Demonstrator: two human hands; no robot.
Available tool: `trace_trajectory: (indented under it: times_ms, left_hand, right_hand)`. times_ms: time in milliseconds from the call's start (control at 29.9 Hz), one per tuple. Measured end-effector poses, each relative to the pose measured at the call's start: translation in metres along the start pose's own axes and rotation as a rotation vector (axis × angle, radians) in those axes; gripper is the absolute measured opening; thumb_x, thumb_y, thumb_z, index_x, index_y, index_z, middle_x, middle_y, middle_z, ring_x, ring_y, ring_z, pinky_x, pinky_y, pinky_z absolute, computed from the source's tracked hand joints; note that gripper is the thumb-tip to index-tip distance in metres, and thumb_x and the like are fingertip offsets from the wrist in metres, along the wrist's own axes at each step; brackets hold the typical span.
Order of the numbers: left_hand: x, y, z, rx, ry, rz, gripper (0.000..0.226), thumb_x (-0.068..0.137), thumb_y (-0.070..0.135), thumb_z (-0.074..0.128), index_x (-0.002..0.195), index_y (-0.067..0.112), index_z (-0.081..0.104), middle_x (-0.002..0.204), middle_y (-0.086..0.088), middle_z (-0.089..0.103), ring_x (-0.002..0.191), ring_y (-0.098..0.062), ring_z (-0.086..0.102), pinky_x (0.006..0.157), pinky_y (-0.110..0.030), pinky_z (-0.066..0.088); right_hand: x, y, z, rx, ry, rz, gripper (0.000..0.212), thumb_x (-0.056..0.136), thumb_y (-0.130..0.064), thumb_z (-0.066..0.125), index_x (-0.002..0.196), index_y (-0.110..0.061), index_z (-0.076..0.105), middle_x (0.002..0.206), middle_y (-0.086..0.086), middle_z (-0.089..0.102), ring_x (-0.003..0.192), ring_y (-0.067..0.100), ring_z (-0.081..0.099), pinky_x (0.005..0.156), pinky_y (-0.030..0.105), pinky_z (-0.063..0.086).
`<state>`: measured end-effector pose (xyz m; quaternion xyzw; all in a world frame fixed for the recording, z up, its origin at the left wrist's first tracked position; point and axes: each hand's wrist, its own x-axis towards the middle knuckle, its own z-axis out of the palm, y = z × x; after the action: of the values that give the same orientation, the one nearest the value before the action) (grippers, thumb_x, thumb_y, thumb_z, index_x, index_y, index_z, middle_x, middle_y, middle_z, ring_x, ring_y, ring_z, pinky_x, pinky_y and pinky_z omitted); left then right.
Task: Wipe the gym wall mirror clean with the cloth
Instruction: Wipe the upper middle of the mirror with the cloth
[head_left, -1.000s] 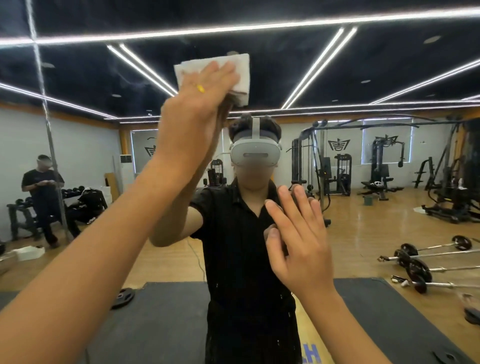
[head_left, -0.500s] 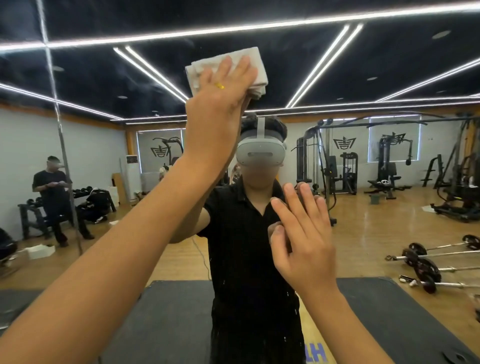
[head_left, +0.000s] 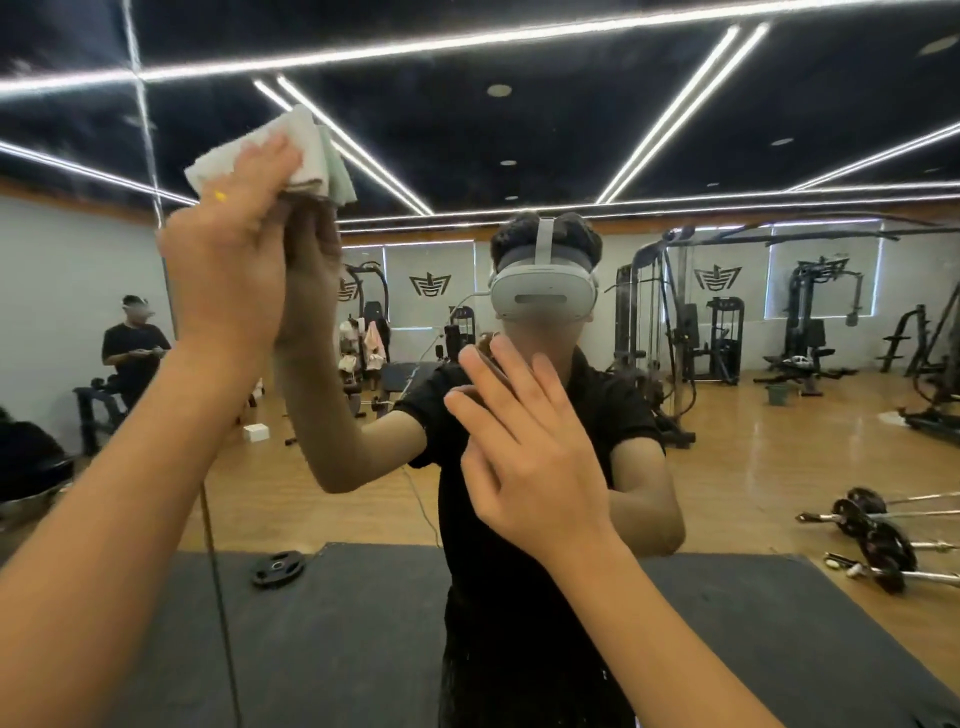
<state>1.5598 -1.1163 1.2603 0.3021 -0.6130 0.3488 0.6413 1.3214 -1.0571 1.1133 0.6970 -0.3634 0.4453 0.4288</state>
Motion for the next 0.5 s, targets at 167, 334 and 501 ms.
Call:
trace_trajectory:
  times_ms: [167, 334, 501]
  left_hand:
    - [0.027, 0.016, 0.019, -0.070, 0.122, -0.017, 0.037, 0.112, 0.031, 0.044, 0.142, 0.017, 0.062, 0.139, -0.006, 0.065, 0.127, -0.007, 0.058, 0.106, -0.014, 0.045]
    - [0.037, 0.022, 0.025, -0.090, 0.101, 0.008, 0.039, 0.112, 0.034, 0.043, 0.141, 0.019, 0.063, 0.135, -0.004, 0.068, 0.123, -0.017, 0.065, 0.101, -0.038, 0.055]
    - [-0.004, 0.058, 0.039, -0.096, 0.059, 0.131, 0.043, 0.110, 0.034, 0.043, 0.141, 0.011, 0.061, 0.141, -0.015, 0.062, 0.120, -0.035, 0.067, 0.095, -0.049, 0.060]
  right_hand:
    - [0.001, -0.002, -0.001, 0.002, 0.018, 0.009, 0.042, 0.093, -0.017, 0.053, 0.132, -0.013, 0.069, 0.157, 0.011, 0.048, 0.153, 0.029, 0.033, 0.127, 0.049, 0.021]
    - [0.001, -0.002, 0.002, -0.006, 0.032, 0.016, 0.041, 0.094, -0.017, 0.053, 0.132, -0.013, 0.069, 0.156, 0.010, 0.049, 0.152, 0.029, 0.034, 0.127, 0.048, 0.022]
    - [0.001, -0.004, 0.002, -0.004, 0.056, 0.019, 0.040, 0.094, -0.015, 0.052, 0.129, -0.012, 0.071, 0.154, 0.010, 0.051, 0.152, 0.029, 0.035, 0.126, 0.051, 0.026]
